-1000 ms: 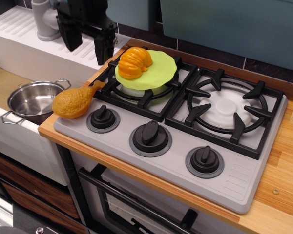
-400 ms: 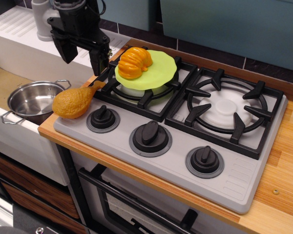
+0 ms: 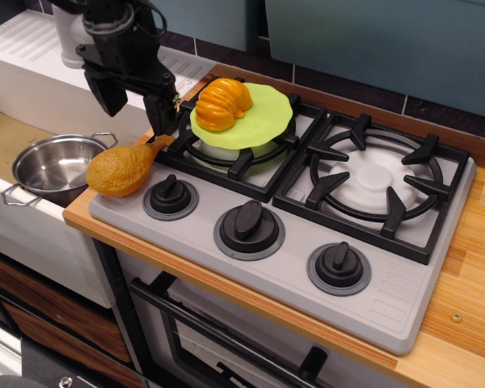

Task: Put pumpkin on plate and chickenwing in pot or pan in sink

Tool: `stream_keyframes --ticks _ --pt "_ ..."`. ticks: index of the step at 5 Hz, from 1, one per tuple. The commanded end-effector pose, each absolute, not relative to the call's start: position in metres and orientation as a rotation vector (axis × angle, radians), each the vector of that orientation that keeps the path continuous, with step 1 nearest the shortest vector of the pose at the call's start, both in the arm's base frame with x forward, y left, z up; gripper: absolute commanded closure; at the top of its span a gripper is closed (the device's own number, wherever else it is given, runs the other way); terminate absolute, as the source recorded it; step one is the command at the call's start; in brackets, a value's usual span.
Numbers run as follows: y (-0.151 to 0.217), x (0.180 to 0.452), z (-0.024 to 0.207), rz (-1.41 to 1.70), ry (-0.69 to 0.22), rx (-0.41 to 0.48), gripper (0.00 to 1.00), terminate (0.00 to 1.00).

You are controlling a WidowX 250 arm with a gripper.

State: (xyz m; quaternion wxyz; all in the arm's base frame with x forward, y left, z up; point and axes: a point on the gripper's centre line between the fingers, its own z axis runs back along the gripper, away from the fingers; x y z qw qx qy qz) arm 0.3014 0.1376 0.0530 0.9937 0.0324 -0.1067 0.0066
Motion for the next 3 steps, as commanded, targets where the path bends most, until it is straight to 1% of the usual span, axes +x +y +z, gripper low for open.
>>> stream_keyframes --ticks 1,3 --pt "0.138 0.300 0.050 0.030 -0.233 0.069 0.00 0.00" --pt "0.130 0.290 0.046 0.057 -0.236 0.069 0.00 0.00"
